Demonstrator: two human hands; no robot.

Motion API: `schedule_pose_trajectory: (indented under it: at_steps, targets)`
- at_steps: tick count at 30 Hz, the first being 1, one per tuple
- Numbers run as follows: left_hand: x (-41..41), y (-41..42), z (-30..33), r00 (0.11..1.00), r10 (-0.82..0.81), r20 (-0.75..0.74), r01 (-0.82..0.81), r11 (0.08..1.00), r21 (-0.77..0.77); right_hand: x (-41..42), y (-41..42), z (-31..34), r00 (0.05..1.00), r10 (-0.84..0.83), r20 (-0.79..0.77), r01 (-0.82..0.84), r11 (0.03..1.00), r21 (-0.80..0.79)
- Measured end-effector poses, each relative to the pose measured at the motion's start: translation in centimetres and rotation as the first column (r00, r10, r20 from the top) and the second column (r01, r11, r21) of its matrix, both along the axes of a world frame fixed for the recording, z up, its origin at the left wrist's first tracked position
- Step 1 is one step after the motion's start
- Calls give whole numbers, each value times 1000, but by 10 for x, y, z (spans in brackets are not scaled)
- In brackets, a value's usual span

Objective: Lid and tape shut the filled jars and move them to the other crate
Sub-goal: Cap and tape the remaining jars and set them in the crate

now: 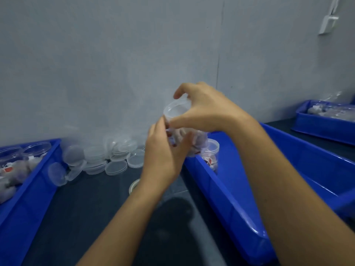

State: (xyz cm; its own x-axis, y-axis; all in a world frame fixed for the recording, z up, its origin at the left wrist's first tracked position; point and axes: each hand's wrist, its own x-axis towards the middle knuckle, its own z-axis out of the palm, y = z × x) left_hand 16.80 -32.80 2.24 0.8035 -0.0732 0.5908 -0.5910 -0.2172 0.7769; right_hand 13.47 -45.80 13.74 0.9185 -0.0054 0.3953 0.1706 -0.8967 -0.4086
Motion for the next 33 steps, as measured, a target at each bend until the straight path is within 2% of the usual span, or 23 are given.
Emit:
schedule_pose_trajectory:
  at_steps: [5,10,14,25,29,33]
  targets:
    - [-14,-50,-6,990,-140,-33,141,990,28,-8,-49,-3,973,-151,-175,131,984,-120]
    - [-21,-67,-30,961,-260,-91,263,965,19,-4,-67,-28,920,-236,-312,187,966,-179]
    - [-12,-70,-38,982,-164,-93,175,977,119,4,-72,-36,905,-266,-332,213,959,-187]
    - [-16,-80,-25,976,-175,-129,197,963,183,10,-89,-38,870,-316,-379,268,948,-173]
    - [-17,-83,-29,968,-196,-155,224,957,187,11,-89,-48,873,-345,-344,271,931,-246]
    - [-14,-79,-45,985,-85,-149,134,923,360,13,-87,-66,868,-310,-389,232,944,-234]
